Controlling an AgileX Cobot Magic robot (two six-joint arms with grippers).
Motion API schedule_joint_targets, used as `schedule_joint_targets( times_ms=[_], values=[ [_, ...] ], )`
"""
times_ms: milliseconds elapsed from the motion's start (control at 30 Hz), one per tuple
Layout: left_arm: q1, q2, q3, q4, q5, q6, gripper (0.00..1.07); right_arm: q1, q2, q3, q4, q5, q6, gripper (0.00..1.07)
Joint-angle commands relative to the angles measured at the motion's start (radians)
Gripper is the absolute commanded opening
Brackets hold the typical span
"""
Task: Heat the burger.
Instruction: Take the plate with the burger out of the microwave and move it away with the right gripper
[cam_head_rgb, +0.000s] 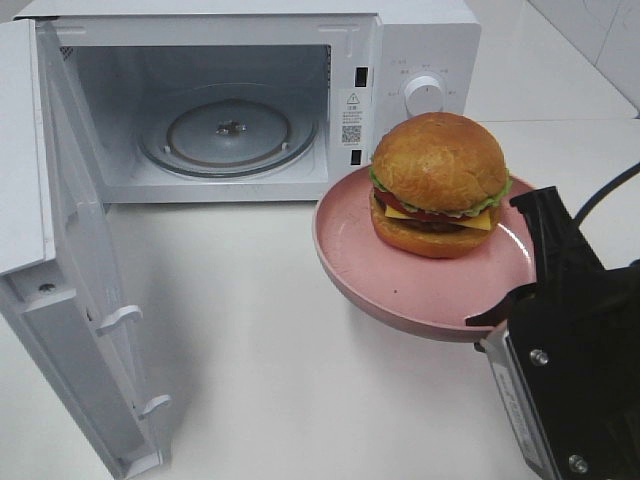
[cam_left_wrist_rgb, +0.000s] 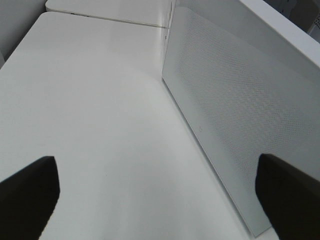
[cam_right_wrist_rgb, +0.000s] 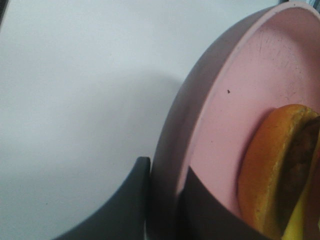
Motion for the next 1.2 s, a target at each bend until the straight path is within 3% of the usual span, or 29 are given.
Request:
schedule_joint_targets(
  times_ms=[33, 367, 733, 1200],
  values=[
    [0.005, -0.004, 0.003, 0.001, -0.001, 0.001, 1.0, -0.002, -0.063, -0.005, -0.058, 0.008, 0.073, 0.0],
    [0.005, -0.004, 0.003, 0.001, -0.001, 0.001, 1.0, -0.002, -0.2, -0.005, -0.222, 0.229, 0.356, 0.0],
    [0.005, -0.004, 0.003, 0.001, -0.001, 0.001, 1.0, -0.002, -0.216, -0.005, -0.436, 0.441, 0.749, 0.0],
    [0.005, -0.004, 0.003, 0.001, -0.001, 0.001, 1.0, -0.003, -0.216, -0.005, -0.528, 0.643, 1.062, 0.0]
  ],
)
